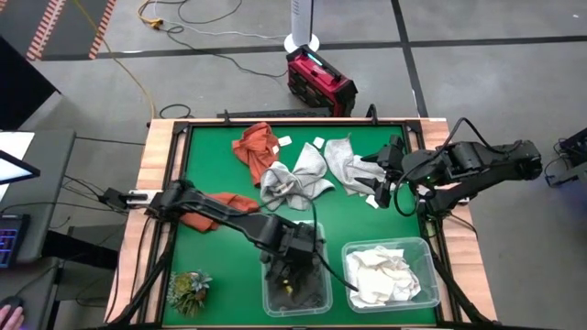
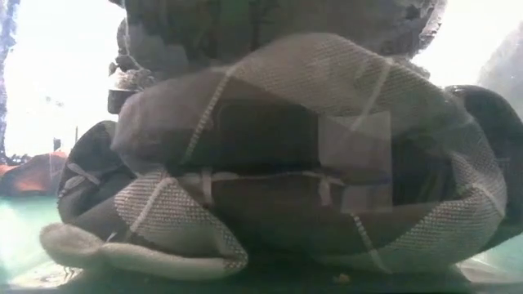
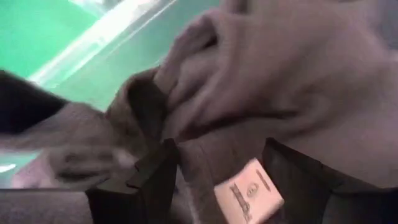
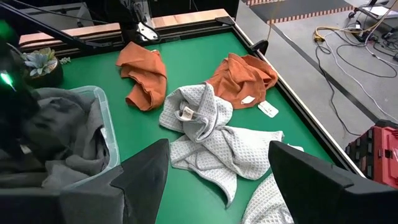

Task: Sort towels by color in basket
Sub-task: Put the dark grey towel into the left transparent bin

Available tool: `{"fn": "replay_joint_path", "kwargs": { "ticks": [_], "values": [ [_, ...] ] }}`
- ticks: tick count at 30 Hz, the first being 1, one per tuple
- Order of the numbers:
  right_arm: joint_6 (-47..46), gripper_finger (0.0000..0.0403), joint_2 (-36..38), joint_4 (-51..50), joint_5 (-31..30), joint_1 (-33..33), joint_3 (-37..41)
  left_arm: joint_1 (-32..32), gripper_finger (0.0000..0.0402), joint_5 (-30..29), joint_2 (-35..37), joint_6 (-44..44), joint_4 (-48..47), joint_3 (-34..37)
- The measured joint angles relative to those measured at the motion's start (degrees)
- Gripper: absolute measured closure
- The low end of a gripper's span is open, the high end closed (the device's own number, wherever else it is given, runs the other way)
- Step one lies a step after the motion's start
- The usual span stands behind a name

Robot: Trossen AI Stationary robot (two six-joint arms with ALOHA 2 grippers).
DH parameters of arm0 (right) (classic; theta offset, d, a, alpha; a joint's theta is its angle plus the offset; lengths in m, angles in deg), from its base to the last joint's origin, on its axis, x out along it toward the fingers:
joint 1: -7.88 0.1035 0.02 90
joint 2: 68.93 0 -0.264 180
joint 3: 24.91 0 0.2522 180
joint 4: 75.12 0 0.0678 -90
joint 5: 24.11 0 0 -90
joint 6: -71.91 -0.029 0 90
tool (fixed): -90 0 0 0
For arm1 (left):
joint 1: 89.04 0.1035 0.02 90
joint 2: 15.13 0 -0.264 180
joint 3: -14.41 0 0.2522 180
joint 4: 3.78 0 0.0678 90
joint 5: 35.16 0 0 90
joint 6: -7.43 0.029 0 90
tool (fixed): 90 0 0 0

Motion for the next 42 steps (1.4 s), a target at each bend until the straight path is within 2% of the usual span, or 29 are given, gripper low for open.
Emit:
{"fn": "replay_joint_path", "kwargs": {
  "ticks": [5, 11, 13, 21, 28, 32, 36, 42],
  "values": [
    [0.0, 0.0097, 0.0, 0.0, 0.0, 0.0, 0.0, -0.1, 0.0178, -0.7, 2.1, 3.7, -1.5, -0.3],
    [0.0, 0.0097, 0.0, 0.0, 0.0, 0.0, 0.0, -0.3, 0.0178, -9.7, 2.4, 8.3, 6.7, -0.1],
    [0.0, 0.0097, 0.0, 0.0, 0.0, 0.0, 0.0, -0.2, 0.0178, -10.8, 2.4, 8.8, 9.3, 0.9],
    [0.0, 0.0097, 0.0, 0.0, 0.0, 0.1, 0.0, 1.5, 0.0178, -9.0, 2.2, 4.7, 14.0, 9.6],
    [0.0, 0.0097, 0.0, 0.2, 0.0, 0.1, 0.0, 1.4, 0.0178, -8.5, 2.4, 3.9, 25.3, 18.4],
    [0.0, 0.0097, 0.0, 0.2, 0.0, 0.1, 0.0, 1.4, 0.0178, -7.2, 2.8, 2.8, 28.2, 22.4],
    [0.0, 0.0097, 0.0, 0.2, 0.0, 0.1, 0.0, 1.5, 0.0178, -7.0, 2.8, 2.4, 27.0, 21.8],
    [0.0, 0.0097, 0.0, 0.3, 0.0, 0.1, 0.0, 0.6, 0.0178, -6.8, 4.3, 5.8, 25.4, 16.2]
  ]
}}
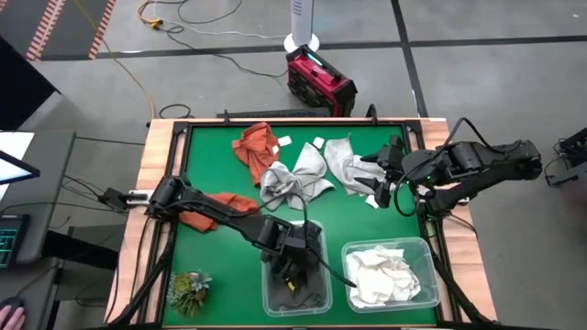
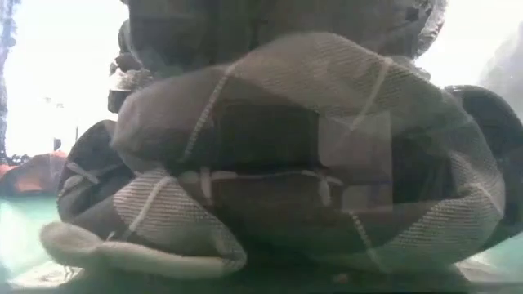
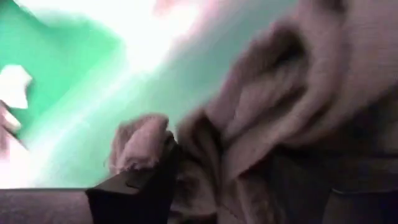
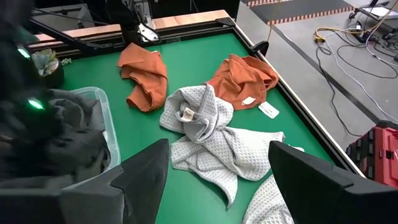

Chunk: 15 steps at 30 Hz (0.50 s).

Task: Sort towels by color in basket
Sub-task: Put the dark grey towel into the left transparent bin

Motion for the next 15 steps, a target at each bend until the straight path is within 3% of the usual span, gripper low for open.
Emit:
{"fn": "replay_joint_path", "kwargs": {
  "ticks": [7, 15],
  "values": [
    [0.0, 0.0097, 0.0, 0.0, 0.0, 0.0, 0.0, -0.9, 0.0178, 0.0, 5.9, 4.3, -1.1, -2.3],
    [0.9, 0.0097, 0.0, 0.1, 0.0, 0.0, 0.0, -1.0, 0.0178, 1.9, 12.2, -7.7, -18.9, -2.5]
  ]
}}
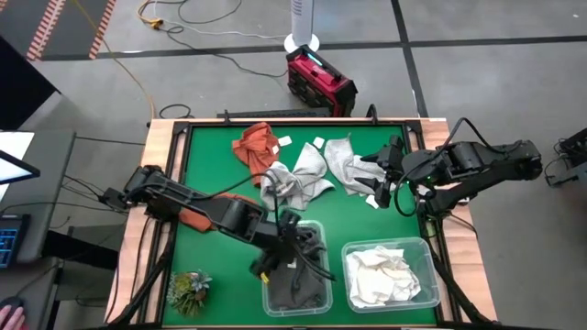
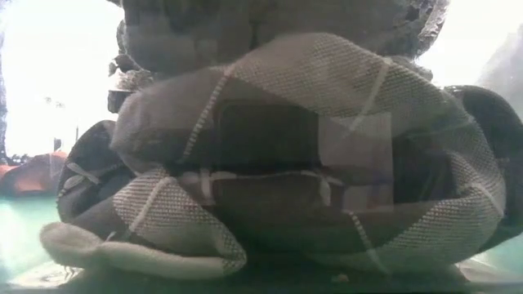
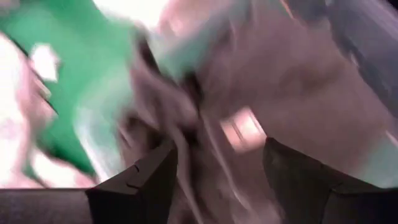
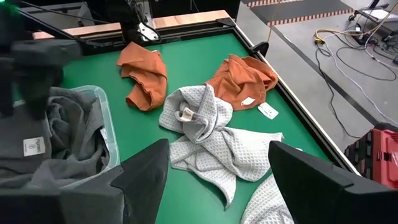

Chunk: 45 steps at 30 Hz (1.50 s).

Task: Sort towels by color in basket
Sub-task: Put the dark grey towel into the left transparent bin

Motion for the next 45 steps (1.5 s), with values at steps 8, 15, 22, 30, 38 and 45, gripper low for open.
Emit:
{"fn": "replay_joint_path", "kwargs": {
  "ticks": [8, 15, 22, 30, 38, 45],
  "values": [
    [0.0, 0.0097, 0.0, 1.4, 0.0, 0.0, 0.0, -1.7, 0.0178, 0.5, -0.3, -0.7, -11.7, 0.1],
    [0.0, 0.0097, -0.1, 1.3, 0.0, 0.0, 0.0, -1.6, 0.0178, 0.9, -0.2, -2.0, -12.6, 0.4],
    [0.0, 0.0097, -0.1, 1.2, 0.0, 0.0, 0.0, -0.5, 0.0178, 7.1, -0.2, -3.1, -13.2, 1.3],
    [0.0, 0.0097, -0.1, 1.2, 0.0, 0.0, 0.0, -0.6, 0.0203, 8.2, -0.2, -1.5, -13.1, 1.3],
    [0.2, 0.0097, -0.1, 1.2, 0.0, 0.0, 0.0, -0.6, 0.0315, 5.7, -0.1, 0.7, -12.7, 2.6],
    [0.2, 0.0097, -0.1, 1.2, 0.0, 0.0, 0.0, -0.6, 0.0394, 5.7, 0.1, 3.7, -9.8, 4.2]
  ]
}}
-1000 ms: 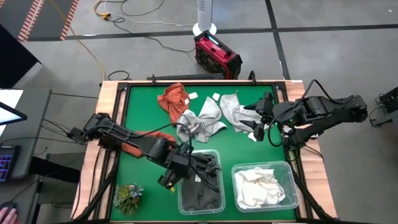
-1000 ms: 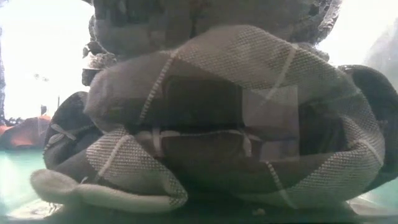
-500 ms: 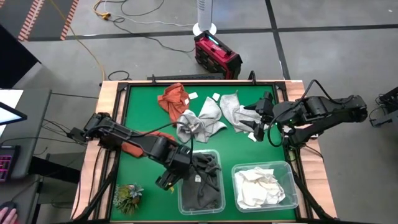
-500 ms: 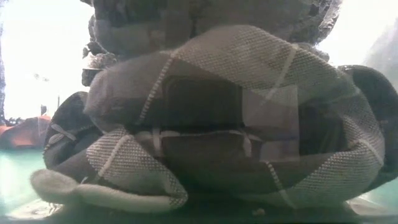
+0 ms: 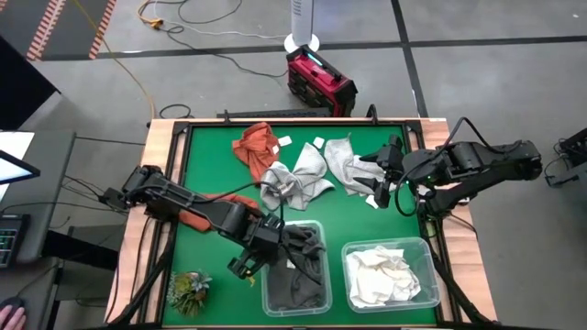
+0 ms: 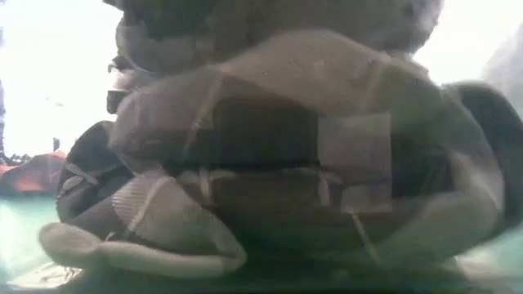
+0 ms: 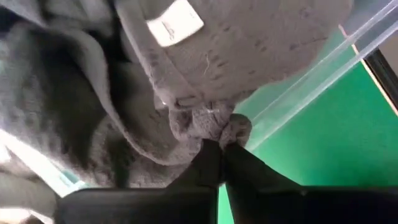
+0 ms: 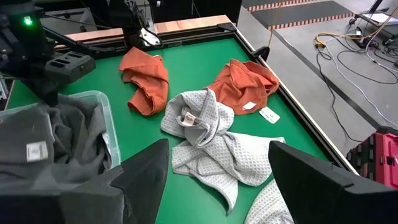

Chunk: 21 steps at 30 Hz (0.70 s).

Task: Sort towels by color in basket
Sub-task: Put the dark grey towel into the left transparent bin

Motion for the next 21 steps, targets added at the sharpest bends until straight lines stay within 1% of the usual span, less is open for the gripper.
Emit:
{"fn": "replay_joint_path", "kwargs": {
  "ticks": [7, 9, 11, 15, 21],
  "values": [
    [-0.2, 0.0097, 0.0, 0.2, 0.0, 0.0, 0.0, 0.0, 0.0399, -0.8, -0.2, 2.4, 7.5, -2.5],
    [-0.2, 0.0097, 0.0, 0.2, 0.0, 0.0, 0.0, 0.0, 0.0399, -0.8, -0.5, 2.6, 8.9, -1.7],
    [-0.2, 0.0097, 0.0, 0.2, 0.0, 0.0, 0.0, 0.4, 0.0399, -0.2, -1.5, 3.1, 12.9, -0.1],
    [-0.2, 0.0097, 0.0, 0.2, 0.0, 0.0, 0.0, 0.9, 0.0399, 1.3, -5.8, 3.9, 16.2, 2.7],
    [-0.2, 0.0097, 0.0, 0.2, 0.0, 0.0, 0.0, 1.2, 0.0397, 1.8, -12.0, 3.6, 17.1, 2.7]
  ]
}}
